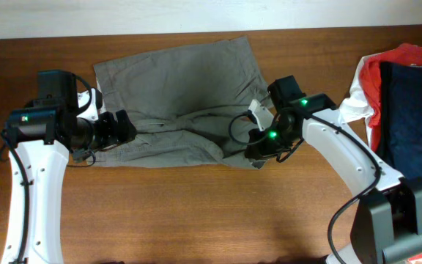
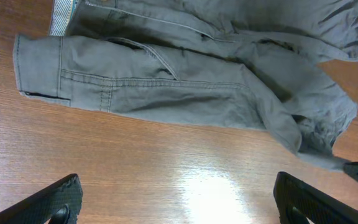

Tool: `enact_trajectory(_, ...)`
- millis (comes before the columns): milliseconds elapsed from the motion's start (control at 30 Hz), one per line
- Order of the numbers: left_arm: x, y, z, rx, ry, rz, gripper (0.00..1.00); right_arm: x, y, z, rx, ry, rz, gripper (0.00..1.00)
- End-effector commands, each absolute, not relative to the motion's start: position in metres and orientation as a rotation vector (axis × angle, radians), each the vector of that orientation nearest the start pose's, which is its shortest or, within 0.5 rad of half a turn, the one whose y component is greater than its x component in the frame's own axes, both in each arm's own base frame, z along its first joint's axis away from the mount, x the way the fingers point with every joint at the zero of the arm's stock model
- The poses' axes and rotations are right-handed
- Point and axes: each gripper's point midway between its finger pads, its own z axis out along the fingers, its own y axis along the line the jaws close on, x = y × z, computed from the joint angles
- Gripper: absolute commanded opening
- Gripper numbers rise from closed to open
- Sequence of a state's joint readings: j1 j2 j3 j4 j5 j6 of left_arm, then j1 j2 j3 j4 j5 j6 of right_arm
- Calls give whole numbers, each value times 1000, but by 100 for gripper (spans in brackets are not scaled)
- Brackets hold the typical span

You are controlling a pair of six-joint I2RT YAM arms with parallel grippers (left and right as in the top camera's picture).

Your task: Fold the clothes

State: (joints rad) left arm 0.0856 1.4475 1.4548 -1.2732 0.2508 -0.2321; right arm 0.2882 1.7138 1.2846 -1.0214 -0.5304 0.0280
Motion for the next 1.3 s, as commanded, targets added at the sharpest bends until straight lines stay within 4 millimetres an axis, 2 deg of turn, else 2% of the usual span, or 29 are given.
enact_trajectory(0,305,-13,206,-396,2812,-353,98,288,180,99,-418,2987,796,4)
enact_trajectory(67,304,-9,205,-402,2816,-318,98,265,185,87,-457,3059,795,5)
enact_trajectory(133,304,-9,205,-403,2817,-318,98,228,185,65,-500,3171,783,4)
enact_trajectory(233,302,-9,204,-404,2825,-318,98,205,176,47,-496,3244,773,4)
enact_trajectory(300,302,-9,204,-404,2824,-316,98,183,153,43,-492,3376,610,4)
enact_trajectory(333,302,-5,204,-410,2824,-285,98,178,133,40,-451,3444,417,4)
enact_trajectory(367,302,-3,203,-413,2825,-262,98,175,124,39,-405,3475,317,4)
enact_trajectory(400,302,-2,203,-413,2825,-258,98,169,116,41,-365,3516,243,4)
enact_trajectory(467,302,-2,203,-414,2826,-258,98,155,110,47,-356,3584,213,4)
enact_trajectory(500,302,-2,203,-414,2825,-258,98,155,108,47,-327,3589,189,25)
enact_trajectory(567,302,-2,203,-414,2827,-258,98,155,98,47,-235,3601,62,98)
enact_trajectory(633,299,-3,202,-417,2837,-258,98,160,100,45,-239,3579,76,98)
enact_trajectory(667,299,-3,202,-417,2837,-259,98,174,113,39,-258,3511,182,98)
enact_trajectory(700,299,-3,202,-417,2837,-259,98,182,135,39,-340,3449,411,96)
enact_trajectory(733,299,-3,202,-417,2837,-259,95,183,154,43,-419,3394,615,76)
enact_trajectory(767,298,-3,202,-417,2842,-258,82,187,166,46,-444,3348,729,6)
enact_trajectory(800,296,-3,201,-420,2850,-258,57,191,172,47,-448,3317,778,4)
enact_trajectory(833,294,-3,198,-424,2863,-258,18,194,173,46,-452,3302,780,4)
enact_trajectory(867,291,-3,193,-427,2876,-258,1,196,174,43,-457,3283,783,4)
enact_trajectory(933,276,-5,168,-449,2956,-256,1,195,174,21,-390,3260,784,4)
enact_trajectory(967,263,-6,139,-465,3013,-254,1,194,173,6,-351,3236,788,4)
enact_trajectory(1000,257,-6,120,-473,3039,-253,1,192,173,-3,-336,3218,791,4)
enact_trajectory(1067,244,-7,91,-484,3077,-252,1,192,170,-12,-330,3207,766,4)
enact_trajectory(1100,235,-7,73,-490,3099,-240,1,198,159,-18,-247,3222,632,4)
enact_trajectory(1133,231,2,57,-516,3094,-157,1,200,157,-19,-230,3219,616,4)
enact_trajectory(1167,230,10,49,-578,3078,-86,1,201,158,-19,-230,3215,618,4)
enact_trajectory(1200,227,23,40,-736,3028,28,1,200,159,-18,-232,3217,636,4)
enact_trajectory(1267,243,24,39,-786,2948,6,1,182,165,-12,-271,3265,740,4)
